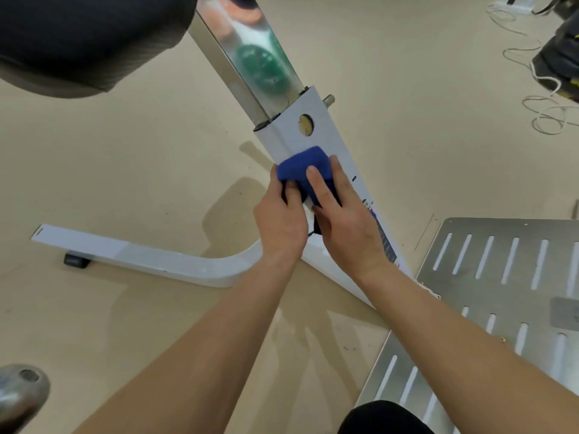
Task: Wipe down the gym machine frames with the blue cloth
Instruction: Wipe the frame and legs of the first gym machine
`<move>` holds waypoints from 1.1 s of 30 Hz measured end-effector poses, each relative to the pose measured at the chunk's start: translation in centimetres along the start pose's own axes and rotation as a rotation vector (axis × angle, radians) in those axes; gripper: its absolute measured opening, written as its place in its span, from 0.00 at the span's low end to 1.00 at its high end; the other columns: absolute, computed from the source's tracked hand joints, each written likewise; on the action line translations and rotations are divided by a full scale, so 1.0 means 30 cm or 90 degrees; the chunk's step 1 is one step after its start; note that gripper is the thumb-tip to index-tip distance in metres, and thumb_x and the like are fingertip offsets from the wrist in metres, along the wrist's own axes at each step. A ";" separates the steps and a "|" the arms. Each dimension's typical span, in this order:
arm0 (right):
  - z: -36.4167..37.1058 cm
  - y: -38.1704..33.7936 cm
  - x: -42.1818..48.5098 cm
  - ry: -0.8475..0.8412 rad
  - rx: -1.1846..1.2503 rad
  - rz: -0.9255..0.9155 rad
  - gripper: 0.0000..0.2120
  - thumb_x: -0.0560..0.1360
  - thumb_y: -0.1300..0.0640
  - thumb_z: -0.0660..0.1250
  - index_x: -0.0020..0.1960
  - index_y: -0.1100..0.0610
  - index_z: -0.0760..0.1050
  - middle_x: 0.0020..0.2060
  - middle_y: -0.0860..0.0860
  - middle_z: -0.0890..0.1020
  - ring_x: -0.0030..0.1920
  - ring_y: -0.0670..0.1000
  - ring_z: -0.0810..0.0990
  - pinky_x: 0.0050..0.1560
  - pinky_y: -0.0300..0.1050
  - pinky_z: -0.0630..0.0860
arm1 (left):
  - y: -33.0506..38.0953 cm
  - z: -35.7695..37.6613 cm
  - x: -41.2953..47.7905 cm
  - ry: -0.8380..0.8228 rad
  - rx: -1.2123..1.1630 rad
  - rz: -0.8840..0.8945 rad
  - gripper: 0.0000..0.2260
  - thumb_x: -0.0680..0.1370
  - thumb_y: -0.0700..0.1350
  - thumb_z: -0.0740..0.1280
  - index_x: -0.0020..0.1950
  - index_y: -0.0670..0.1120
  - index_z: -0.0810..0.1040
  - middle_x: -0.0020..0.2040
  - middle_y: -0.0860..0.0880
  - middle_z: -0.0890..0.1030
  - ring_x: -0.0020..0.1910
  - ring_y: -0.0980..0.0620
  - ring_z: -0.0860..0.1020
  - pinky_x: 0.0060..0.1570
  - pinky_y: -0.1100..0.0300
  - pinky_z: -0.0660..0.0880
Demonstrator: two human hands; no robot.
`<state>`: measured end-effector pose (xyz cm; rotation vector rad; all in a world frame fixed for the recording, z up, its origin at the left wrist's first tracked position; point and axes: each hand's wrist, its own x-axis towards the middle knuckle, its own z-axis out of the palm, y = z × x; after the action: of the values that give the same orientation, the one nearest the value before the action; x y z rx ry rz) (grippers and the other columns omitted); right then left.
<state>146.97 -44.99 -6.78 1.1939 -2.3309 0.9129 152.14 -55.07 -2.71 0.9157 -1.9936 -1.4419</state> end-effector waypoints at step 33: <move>-0.010 -0.006 -0.058 0.171 0.080 0.187 0.17 0.73 0.59 0.75 0.60 0.60 0.79 0.56 0.53 0.82 0.57 0.49 0.78 0.56 0.23 0.65 | -0.220 0.079 -0.070 -0.167 -0.130 -0.062 0.17 0.81 0.53 0.60 0.45 0.41 0.79 0.35 0.44 0.79 0.37 0.48 0.76 0.51 0.42 0.79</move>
<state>148.11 -43.86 -7.50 0.7265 -2.2879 1.2508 153.22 -53.40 -9.75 0.7774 -1.9553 -1.8648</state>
